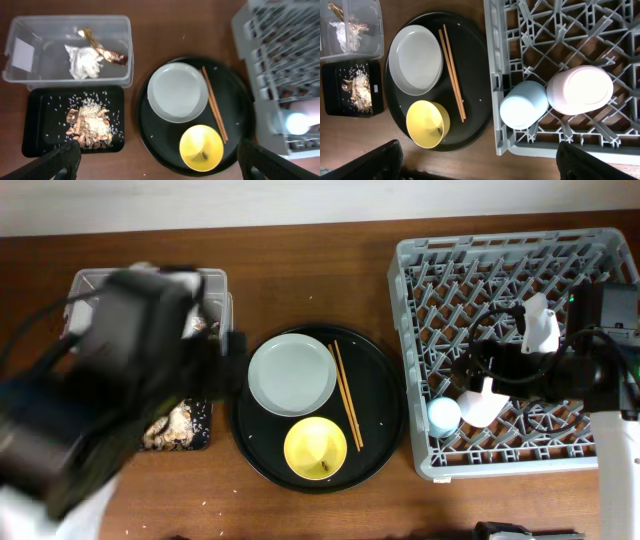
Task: Sort waste into correct bins and load items into the dishwasher rack
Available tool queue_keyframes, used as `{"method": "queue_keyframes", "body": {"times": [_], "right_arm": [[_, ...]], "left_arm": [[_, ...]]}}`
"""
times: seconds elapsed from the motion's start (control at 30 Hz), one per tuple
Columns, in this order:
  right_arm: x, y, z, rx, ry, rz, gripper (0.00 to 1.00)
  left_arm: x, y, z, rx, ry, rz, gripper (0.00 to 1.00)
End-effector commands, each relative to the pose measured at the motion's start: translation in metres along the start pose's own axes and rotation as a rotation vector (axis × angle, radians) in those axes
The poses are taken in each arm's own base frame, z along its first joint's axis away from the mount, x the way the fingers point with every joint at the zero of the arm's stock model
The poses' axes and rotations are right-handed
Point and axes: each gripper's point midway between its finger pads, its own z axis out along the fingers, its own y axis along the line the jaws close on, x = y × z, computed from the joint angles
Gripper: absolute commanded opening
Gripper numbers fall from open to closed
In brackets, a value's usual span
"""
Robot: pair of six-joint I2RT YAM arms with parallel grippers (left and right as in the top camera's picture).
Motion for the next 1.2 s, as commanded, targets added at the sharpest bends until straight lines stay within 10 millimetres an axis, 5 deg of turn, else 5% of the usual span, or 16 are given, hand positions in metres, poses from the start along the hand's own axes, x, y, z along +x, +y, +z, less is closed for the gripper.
{"method": "queue_keyframes", "body": {"times": [0.0,0.17,0.27,0.37,0.5,0.63,0.83,1.0,1.17], "right_arm": [[0.0,0.002,-0.001,-0.004,-0.003,-0.018,0.99],[0.0,0.002,-0.001,-0.004,-0.003,-0.018,0.98],[0.0,0.002,-0.001,-0.004,-0.003,-0.018,0.99],[0.0,0.002,-0.001,-0.004,-0.003,-0.018,0.99],[0.0,0.002,-0.001,-0.004,-0.004,-0.019,0.99],[0.0,0.002,-0.001,-0.004,-0.003,-0.018,0.99],[0.0,0.002,-0.001,-0.004,-0.003,-0.018,0.99],[0.0,0.002,-0.001,-0.004,-0.003,-0.018,0.99],[0.0,0.002,-0.001,-0.004,-0.003,-0.018,0.99]], "left_arm": [[0.012,0.012,-0.049,0.054,-0.123,-0.031,0.99],[0.037,0.048,-0.12,0.053,-0.343,-0.075,0.99],[0.047,0.076,-0.123,-0.067,-0.411,-0.149,0.99],[0.053,0.098,-0.081,-0.181,-0.461,-0.252,0.99],[0.054,0.099,-0.001,-0.127,-0.597,-0.198,0.99],[0.097,0.103,0.075,-0.056,-0.773,-0.187,0.99],[0.136,0.109,0.114,-0.054,-0.846,-0.181,0.99],[0.162,0.106,0.174,-0.021,-0.781,-0.171,0.99],[0.158,0.109,0.174,-0.029,-0.82,-0.17,0.99]]}}
